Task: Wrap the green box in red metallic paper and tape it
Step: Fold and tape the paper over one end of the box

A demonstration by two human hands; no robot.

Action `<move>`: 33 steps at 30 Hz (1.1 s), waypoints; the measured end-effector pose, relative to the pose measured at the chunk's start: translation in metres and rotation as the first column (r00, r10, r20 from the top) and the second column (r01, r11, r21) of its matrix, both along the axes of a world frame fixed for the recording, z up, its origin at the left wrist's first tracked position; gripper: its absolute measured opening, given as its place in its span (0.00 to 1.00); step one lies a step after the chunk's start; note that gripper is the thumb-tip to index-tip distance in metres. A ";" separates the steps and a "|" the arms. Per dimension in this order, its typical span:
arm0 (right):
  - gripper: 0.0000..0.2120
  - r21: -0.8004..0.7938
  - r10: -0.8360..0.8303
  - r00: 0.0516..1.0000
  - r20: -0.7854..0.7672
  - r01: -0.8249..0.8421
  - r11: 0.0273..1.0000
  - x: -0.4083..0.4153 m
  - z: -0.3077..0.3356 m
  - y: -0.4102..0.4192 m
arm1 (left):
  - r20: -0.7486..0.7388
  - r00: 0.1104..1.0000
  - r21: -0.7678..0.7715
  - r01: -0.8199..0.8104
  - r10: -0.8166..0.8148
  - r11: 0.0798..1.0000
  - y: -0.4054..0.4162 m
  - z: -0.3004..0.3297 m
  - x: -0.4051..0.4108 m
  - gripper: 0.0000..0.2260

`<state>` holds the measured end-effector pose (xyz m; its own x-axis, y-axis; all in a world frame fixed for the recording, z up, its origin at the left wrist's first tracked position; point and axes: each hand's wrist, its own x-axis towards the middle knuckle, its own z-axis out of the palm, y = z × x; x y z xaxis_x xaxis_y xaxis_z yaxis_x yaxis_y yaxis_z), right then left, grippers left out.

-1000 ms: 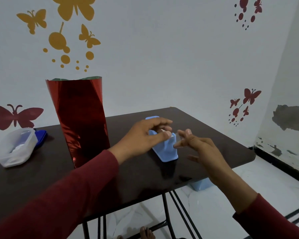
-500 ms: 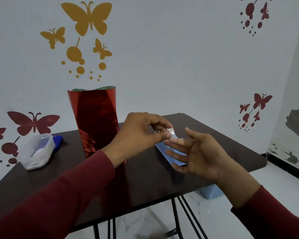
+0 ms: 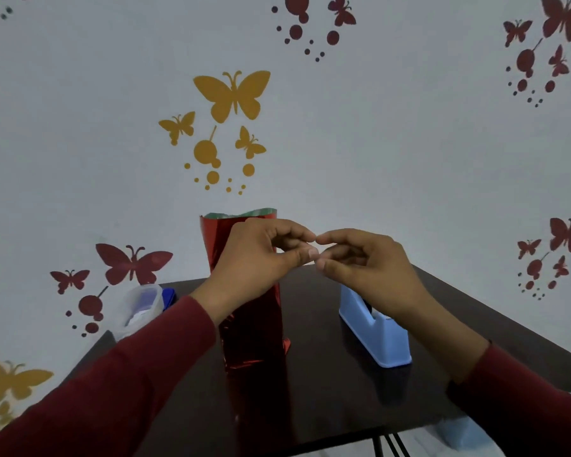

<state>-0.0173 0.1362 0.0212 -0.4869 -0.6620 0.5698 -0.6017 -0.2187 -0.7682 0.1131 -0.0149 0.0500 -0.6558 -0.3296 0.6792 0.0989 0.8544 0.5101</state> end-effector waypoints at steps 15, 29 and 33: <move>0.17 -0.033 0.188 0.839 0.510 -0.200 0.979 0.006 0.023 -0.060 | -0.357 0.831 0.139 -0.404 0.426 0.904 -0.072 0.012 0.048 0.04; 0.21 -0.070 0.258 0.845 0.469 -0.255 0.964 0.016 0.066 -0.097 | 0.015 0.994 0.756 -0.079 0.104 0.650 -0.136 -0.029 0.024 0.09; 0.23 -0.056 0.230 0.864 0.448 -0.230 0.972 0.015 0.078 -0.106 | 0.067 0.996 0.701 -0.089 0.059 0.707 -0.136 -0.024 0.023 0.09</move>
<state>-0.0025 0.0299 0.0992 -0.5238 -0.7865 0.3273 -0.1254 -0.3089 -0.9428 0.1360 -0.1512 0.0259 -0.6280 -0.7502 0.2070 0.0191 0.2511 0.9678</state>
